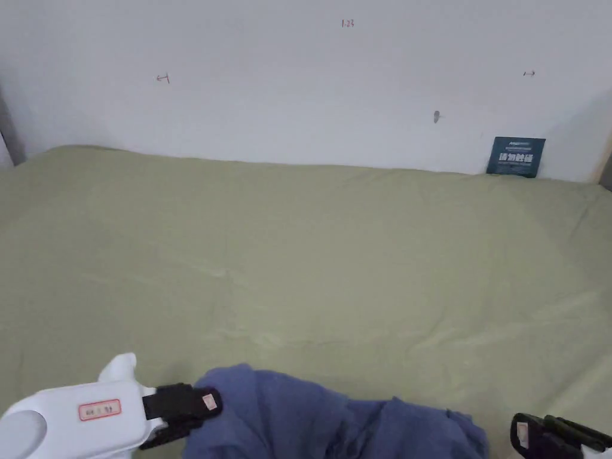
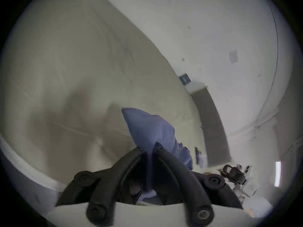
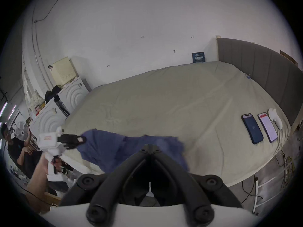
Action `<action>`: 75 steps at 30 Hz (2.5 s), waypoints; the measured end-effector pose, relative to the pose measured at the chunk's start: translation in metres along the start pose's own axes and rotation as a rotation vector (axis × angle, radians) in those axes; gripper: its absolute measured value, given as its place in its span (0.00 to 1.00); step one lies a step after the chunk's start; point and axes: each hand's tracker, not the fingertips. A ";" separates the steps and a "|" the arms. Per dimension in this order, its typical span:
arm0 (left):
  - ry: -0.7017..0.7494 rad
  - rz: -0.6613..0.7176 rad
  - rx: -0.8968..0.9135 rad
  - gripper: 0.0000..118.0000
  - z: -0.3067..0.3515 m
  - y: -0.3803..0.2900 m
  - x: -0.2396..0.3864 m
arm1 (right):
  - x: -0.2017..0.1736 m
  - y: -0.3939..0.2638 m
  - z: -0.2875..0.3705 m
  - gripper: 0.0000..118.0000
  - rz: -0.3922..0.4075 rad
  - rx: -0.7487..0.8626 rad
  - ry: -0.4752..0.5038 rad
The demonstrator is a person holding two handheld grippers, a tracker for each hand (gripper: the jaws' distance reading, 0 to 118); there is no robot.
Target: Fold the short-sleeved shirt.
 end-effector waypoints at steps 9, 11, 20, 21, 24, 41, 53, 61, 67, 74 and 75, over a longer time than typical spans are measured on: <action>0.352 -0.169 0.139 0.05 0.092 0.018 0.028 | -0.019 0.010 -0.018 0.01 0.037 -0.009 0.049; 0.352 -0.229 0.087 0.05 0.073 0.010 0.051 | -0.020 0.009 -0.019 0.01 0.041 -0.016 0.052; 0.116 -0.358 -0.233 0.05 -0.064 -0.038 0.114 | -0.012 -0.002 -0.005 0.01 0.023 -0.021 0.037; 0.073 -0.334 -0.262 0.06 -0.074 -0.041 0.113 | -0.010 -0.003 -0.004 0.01 0.018 -0.020 0.037; -0.051 -0.247 -0.341 0.30 -0.091 -0.049 0.106 | -0.004 -0.007 -0.002 0.01 0.015 -0.021 0.038; -0.204 0.014 -0.364 0.00 -0.122 -0.102 0.026 | -0.010 -0.016 -0.010 0.01 0.003 -0.038 0.070; -0.355 -0.044 -0.278 0.00 -0.091 -0.093 0.066 | -0.023 -0.010 -0.027 0.01 0.048 -0.043 0.155; -0.084 -0.023 -0.025 0.00 0.029 0.004 -0.010 | -0.060 -0.027 -0.162 0.01 -0.090 -0.288 0.729; -0.059 0.040 -0.163 0.00 0.014 -0.004 -0.047 | -0.048 -0.069 -0.271 0.01 -0.317 -0.532 0.789; -0.235 0.103 -0.255 0.00 -0.016 -0.013 -0.055 | 0.020 -0.081 -0.297 0.01 -0.565 -0.463 0.771; -0.260 0.103 -0.269 0.00 -0.021 -0.013 -0.056 | 0.026 -0.083 -0.297 0.01 -0.560 -0.467 0.785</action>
